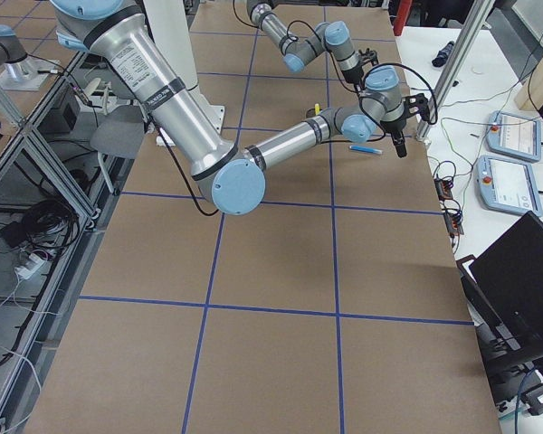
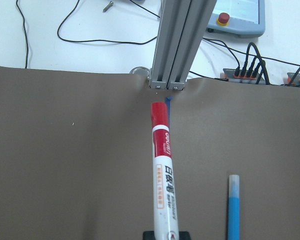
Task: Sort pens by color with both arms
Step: 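Place the red-capped marker beside the blue marker and release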
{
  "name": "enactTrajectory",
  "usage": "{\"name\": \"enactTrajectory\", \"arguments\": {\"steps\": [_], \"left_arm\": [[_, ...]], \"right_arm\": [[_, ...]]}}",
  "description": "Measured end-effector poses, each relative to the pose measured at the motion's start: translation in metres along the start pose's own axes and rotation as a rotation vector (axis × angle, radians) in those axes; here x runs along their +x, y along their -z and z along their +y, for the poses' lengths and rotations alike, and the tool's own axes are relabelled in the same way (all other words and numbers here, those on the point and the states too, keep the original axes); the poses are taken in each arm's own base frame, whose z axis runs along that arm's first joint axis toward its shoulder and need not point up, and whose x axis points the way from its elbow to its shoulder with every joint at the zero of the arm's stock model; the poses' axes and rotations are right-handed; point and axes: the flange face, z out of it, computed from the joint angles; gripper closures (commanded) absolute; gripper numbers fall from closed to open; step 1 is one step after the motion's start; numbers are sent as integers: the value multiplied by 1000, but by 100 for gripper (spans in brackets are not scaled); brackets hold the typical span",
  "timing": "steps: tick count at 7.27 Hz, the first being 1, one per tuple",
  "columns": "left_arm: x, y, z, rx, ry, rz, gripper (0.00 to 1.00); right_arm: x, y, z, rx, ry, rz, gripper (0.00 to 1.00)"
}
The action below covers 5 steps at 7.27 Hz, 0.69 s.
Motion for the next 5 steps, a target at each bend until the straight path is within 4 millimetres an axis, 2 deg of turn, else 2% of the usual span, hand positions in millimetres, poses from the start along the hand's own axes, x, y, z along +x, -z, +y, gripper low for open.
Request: {"name": "enactTrajectory", "arguments": {"steps": [3,5], "left_arm": [[14,-27,36,21,-22,1,100],[19,-42,46,51,-23,20,100]], "right_arm": [[1,-1,1,3,0,6,0],[2,-2,1,2,-1,8,0]]}}
